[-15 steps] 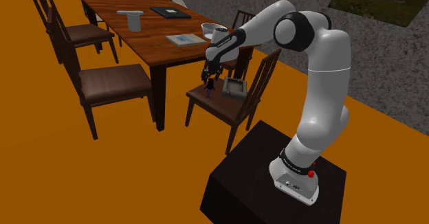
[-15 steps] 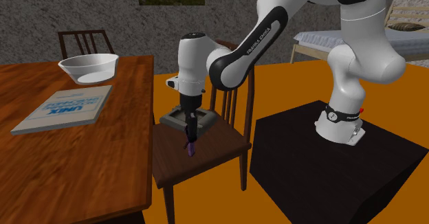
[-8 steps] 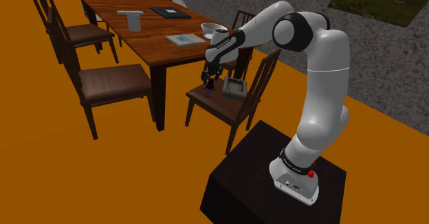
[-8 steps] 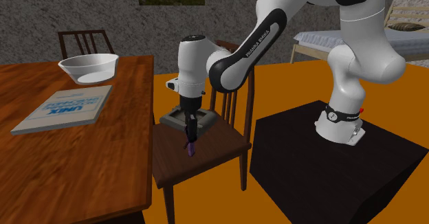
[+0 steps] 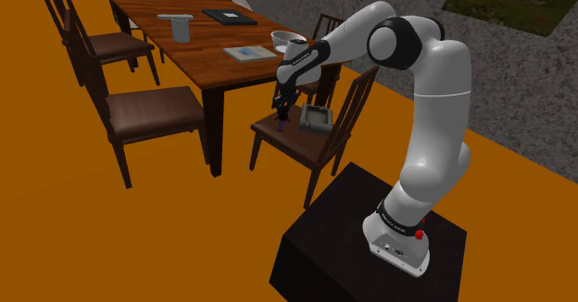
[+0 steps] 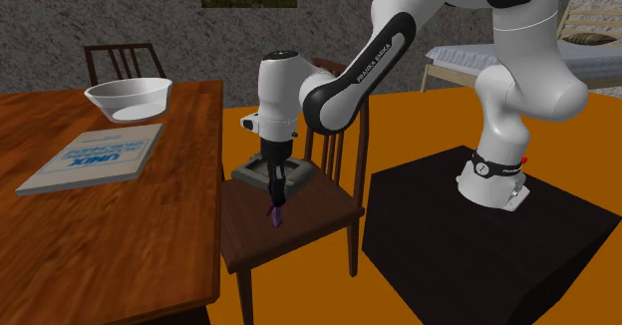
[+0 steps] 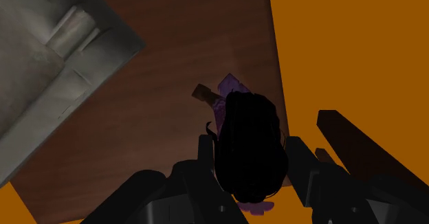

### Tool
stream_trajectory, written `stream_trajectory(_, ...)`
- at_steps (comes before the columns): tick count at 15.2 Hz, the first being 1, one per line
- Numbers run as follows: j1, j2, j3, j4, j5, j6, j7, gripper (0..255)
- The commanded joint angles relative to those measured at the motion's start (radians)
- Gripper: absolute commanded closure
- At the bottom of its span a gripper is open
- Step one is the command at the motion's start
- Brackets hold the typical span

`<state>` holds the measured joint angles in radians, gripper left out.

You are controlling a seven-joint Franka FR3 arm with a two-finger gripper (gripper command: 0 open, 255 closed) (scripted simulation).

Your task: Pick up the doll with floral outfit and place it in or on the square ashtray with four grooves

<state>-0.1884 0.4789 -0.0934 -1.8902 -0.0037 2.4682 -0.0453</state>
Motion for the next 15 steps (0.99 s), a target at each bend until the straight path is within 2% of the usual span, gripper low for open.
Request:
stream_trajectory(1,0.0,0.0,0.0,0.0,0.0,0.0,0.0,255)
stream_trajectory(15,0.004,-0.097,-0.005,0.029,-0.008,-0.127,0.0,255)
